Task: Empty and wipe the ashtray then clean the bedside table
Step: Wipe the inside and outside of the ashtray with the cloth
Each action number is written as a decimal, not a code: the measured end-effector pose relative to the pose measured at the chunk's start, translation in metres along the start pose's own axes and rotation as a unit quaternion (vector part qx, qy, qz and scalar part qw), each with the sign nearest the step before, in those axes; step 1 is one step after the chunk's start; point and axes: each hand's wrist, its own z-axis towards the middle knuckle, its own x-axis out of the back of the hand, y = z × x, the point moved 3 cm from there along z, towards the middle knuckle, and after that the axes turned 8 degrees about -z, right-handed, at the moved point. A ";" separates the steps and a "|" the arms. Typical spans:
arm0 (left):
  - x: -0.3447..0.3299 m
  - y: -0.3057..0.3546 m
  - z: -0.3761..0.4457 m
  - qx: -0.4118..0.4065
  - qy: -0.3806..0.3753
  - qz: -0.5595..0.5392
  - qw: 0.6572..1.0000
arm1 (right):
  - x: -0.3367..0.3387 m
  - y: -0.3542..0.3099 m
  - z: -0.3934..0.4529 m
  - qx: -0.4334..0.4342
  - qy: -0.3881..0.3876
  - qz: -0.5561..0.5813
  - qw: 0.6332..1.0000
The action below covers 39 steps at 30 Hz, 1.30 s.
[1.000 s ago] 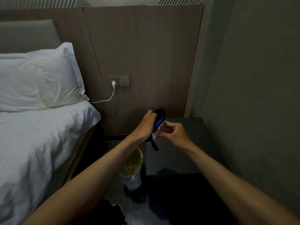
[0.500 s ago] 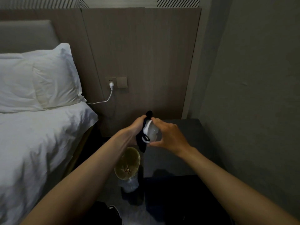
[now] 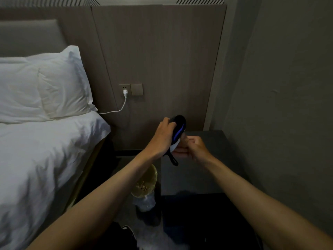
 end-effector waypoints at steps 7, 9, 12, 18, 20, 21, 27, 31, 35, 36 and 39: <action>-0.002 0.005 -0.015 -0.134 -0.018 -0.004 0.991 | -0.001 0.009 -0.010 -0.127 -0.056 0.181 0.974; -0.002 0.006 -0.020 -0.194 -0.032 0.039 0.980 | 0.000 0.007 -0.013 -0.141 -0.075 0.207 0.965; 0.001 0.007 -0.024 -0.260 -0.042 0.085 0.961 | -0.002 0.007 -0.013 -0.180 -0.112 0.229 0.950; -0.004 -0.009 -0.020 -0.209 0.003 -0.012 0.978 | 0.004 0.003 -0.011 -0.181 -0.093 0.177 0.963; -0.005 -0.017 -0.018 -0.149 0.014 -0.047 0.988 | 0.002 0.001 -0.011 -0.169 -0.090 0.123 0.974; -0.006 -0.020 -0.018 -0.121 0.018 -0.056 0.991 | 0.002 0.002 -0.010 -0.164 -0.086 0.096 0.978; -0.008 -0.027 -0.016 0.051 0.008 -0.158 0.986 | 0.008 0.005 -0.004 -0.067 -0.033 -0.080 0.994; -0.008 -0.041 -0.012 0.155 0.003 -0.201 0.967 | 0.007 0.006 0.003 0.032 -0.003 -0.256 0.966; -0.005 -0.044 -0.008 0.218 0.041 -0.269 0.937 | 0.006 0.006 0.005 0.090 0.025 -0.378 0.921; -0.004 -0.044 -0.007 0.237 0.043 -0.276 0.931 | 0.004 0.004 0.004 0.108 0.027 -0.409 0.906; -0.007 -0.041 -0.009 0.276 0.052 -0.272 0.920 | 0.004 0.007 0.004 0.140 0.033 -0.473 0.869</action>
